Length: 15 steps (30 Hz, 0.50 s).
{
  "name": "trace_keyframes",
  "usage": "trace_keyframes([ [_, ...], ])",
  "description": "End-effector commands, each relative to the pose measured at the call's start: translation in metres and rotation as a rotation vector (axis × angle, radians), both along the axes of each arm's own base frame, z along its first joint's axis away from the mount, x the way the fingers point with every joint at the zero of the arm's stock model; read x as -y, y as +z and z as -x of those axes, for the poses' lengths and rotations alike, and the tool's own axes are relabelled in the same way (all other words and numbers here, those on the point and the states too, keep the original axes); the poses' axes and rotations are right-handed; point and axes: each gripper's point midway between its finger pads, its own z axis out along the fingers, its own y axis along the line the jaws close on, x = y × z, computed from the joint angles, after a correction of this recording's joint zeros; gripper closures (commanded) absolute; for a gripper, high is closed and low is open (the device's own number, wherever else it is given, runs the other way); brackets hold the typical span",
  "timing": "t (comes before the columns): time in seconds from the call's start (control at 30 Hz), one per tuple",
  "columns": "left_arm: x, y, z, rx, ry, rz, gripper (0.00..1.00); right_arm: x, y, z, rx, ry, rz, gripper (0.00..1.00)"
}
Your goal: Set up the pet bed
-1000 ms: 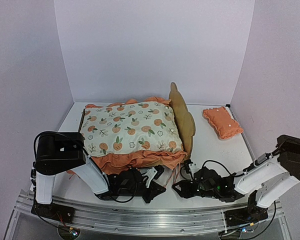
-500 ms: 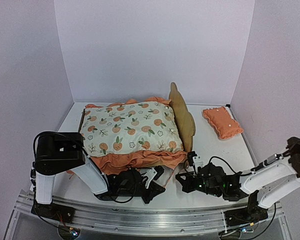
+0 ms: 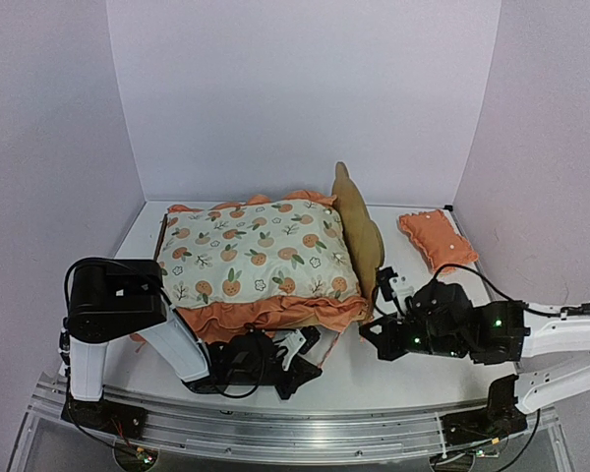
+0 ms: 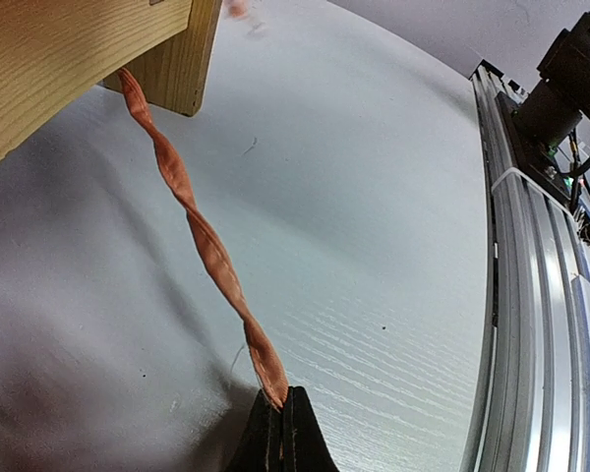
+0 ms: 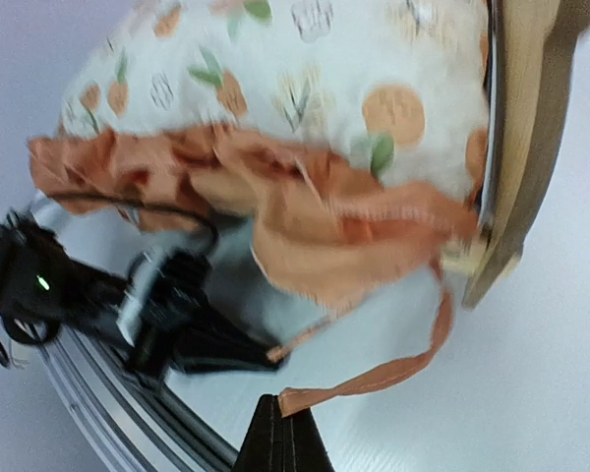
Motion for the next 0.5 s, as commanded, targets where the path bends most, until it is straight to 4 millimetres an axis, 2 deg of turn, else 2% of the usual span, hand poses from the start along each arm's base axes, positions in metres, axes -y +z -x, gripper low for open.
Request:
trace_keyframes([
  [0.0,0.012,0.023,0.001,0.021,-0.056,0.058,1.0,0.017,-0.089,0.042,-0.3,0.038,0.138,1.0],
  [0.03,0.014,0.026,0.004,0.01,-0.073,0.065,1.0,0.016,-0.1,0.043,-0.314,0.039,0.132,1.0],
  [0.1,0.019,0.031,0.008,-0.02,-0.099,0.068,1.0,0.006,-0.11,0.041,-0.294,0.067,0.105,1.0],
  [0.33,0.023,0.048,0.015,-0.076,-0.144,0.066,1.0,-0.005,-0.13,0.037,-0.263,0.105,0.127,1.0],
  [0.47,0.028,0.057,0.017,-0.094,-0.149,0.098,1.0,-0.004,-0.132,0.033,-0.264,0.072,0.121,0.99],
])
